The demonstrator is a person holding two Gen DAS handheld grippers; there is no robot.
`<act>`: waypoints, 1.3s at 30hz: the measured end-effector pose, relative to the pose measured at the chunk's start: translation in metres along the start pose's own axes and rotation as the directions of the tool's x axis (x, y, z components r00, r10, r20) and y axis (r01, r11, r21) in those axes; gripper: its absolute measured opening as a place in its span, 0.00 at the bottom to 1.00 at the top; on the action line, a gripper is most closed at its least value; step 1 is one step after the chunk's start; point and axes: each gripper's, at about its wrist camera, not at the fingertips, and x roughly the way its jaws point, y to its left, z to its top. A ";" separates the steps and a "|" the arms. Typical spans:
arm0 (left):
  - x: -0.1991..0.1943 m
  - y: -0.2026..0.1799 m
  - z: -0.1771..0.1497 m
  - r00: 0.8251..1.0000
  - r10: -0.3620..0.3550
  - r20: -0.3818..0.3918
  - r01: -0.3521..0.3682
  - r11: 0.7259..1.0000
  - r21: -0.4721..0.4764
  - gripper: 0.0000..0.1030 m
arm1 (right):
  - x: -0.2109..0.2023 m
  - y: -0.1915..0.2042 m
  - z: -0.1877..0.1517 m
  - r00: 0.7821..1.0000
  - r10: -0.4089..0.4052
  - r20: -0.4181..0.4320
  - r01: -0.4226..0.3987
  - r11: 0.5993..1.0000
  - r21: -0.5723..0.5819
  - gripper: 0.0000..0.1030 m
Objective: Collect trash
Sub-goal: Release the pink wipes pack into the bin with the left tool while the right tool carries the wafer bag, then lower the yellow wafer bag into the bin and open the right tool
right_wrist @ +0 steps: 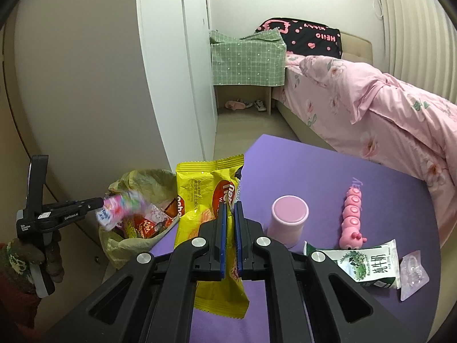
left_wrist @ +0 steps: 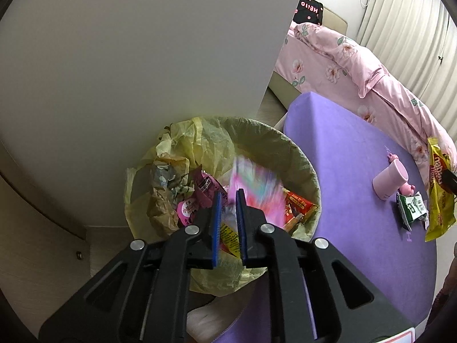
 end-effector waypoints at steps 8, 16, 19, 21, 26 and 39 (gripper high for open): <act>-0.013 0.004 -0.002 1.000 -0.024 0.020 0.024 1.000 -0.014 0.17 | 0.013 0.013 0.007 0.999 0.029 -0.016 -0.030 0.999 -0.016 0.07; -0.046 0.009 -0.013 0.996 -0.059 0.073 0.059 0.998 0.000 0.23 | 0.048 0.055 0.030 0.990 0.135 -0.029 -0.136 0.989 -0.052 0.07; -0.054 0.013 -0.022 0.995 -0.068 0.078 0.069 0.998 0.001 0.23 | 0.068 0.079 0.036 0.984 0.172 -0.042 -0.175 0.982 -0.075 0.07; -0.056 0.016 -0.028 0.995 -0.072 0.074 0.072 0.997 -0.003 0.23 | 0.082 0.095 0.038 0.982 0.179 -0.055 -0.184 0.978 -0.102 0.07; -0.050 0.024 -0.039 0.996 -0.079 0.047 0.080 0.997 -0.017 0.24 | 0.120 0.128 0.042 0.976 0.194 -0.102 -0.208 0.966 -0.155 0.07; -0.028 0.026 -0.047 0.995 -0.095 -0.006 0.094 0.995 -0.040 0.25 | 0.164 0.135 0.034 0.957 0.213 -0.199 -0.238 0.965 -0.111 0.31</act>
